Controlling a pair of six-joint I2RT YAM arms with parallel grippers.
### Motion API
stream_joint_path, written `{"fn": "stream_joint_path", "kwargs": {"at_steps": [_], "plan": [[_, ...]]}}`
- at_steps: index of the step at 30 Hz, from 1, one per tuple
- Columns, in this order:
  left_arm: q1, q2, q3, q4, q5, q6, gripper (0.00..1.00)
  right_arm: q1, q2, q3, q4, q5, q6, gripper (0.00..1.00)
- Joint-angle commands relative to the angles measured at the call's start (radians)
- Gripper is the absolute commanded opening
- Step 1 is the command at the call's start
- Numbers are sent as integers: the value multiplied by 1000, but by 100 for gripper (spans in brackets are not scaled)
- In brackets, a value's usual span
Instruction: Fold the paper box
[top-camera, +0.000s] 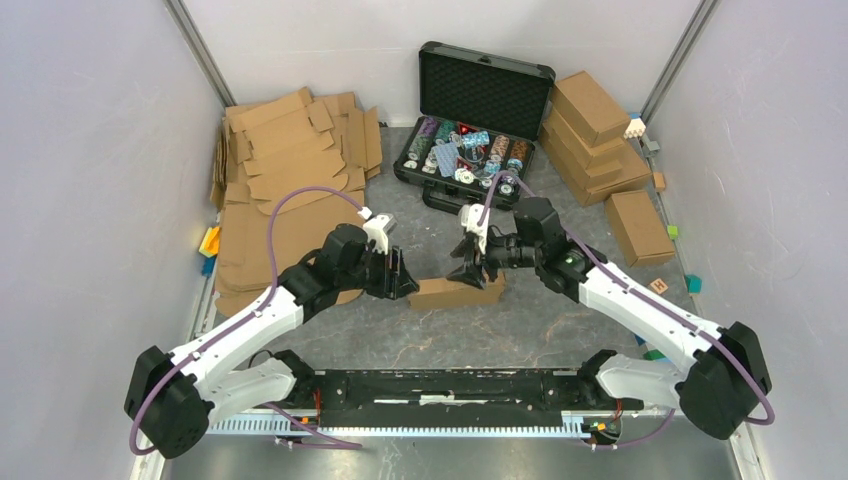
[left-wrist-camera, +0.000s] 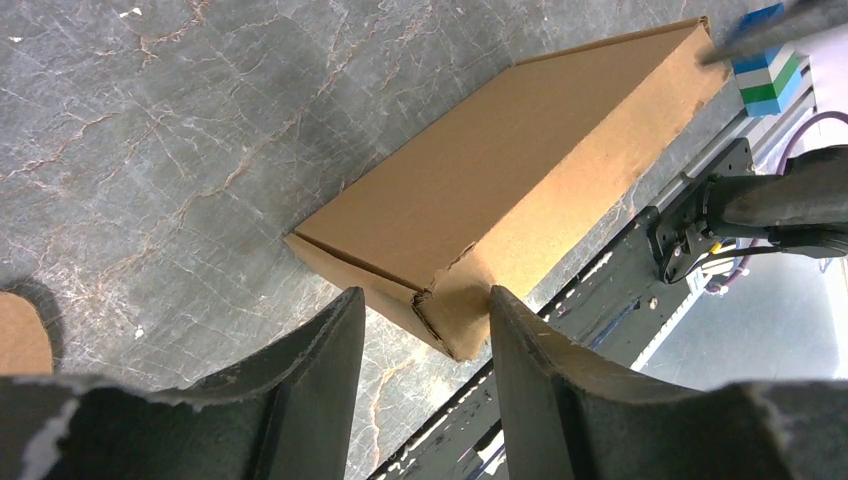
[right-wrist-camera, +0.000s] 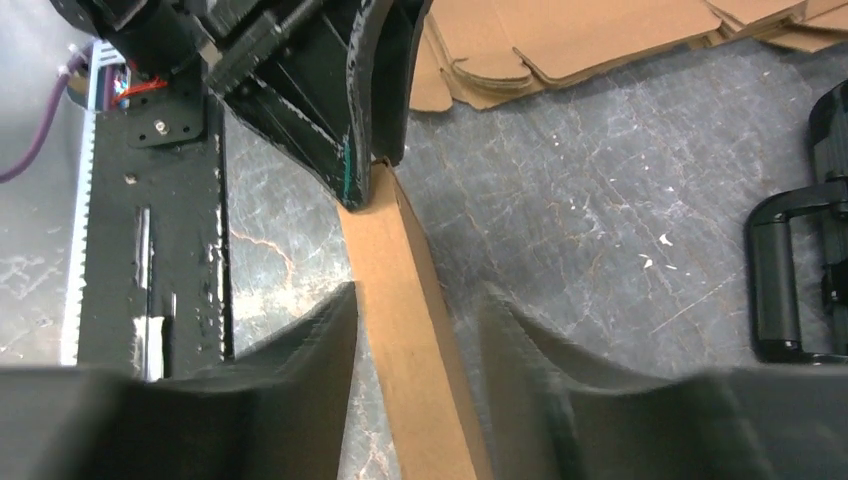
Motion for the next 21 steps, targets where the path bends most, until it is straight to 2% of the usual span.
{"fn": "stream_joint_path", "kwargs": {"at_steps": [1,4,8,12,14,16,21], "plan": [[3,13,-4,-7,-20,44,56,-2,-77,-50,162,36,344,33],[3,23,3,-3,-18,50,56,-2,-100,-119,229,-11,494,0],[3,35,1,8,-13,55,57,-2,-95,-168,255,-34,628,0],[3,43,-3,15,-11,61,57,-5,-113,-284,468,-62,802,0],[3,49,-7,23,-8,62,57,-22,-105,-323,524,-54,841,0],[3,55,-8,22,-8,64,56,-59,-86,-340,526,-53,841,0],[3,61,-11,26,-13,64,56,-184,-44,-465,683,-73,949,0]]}}
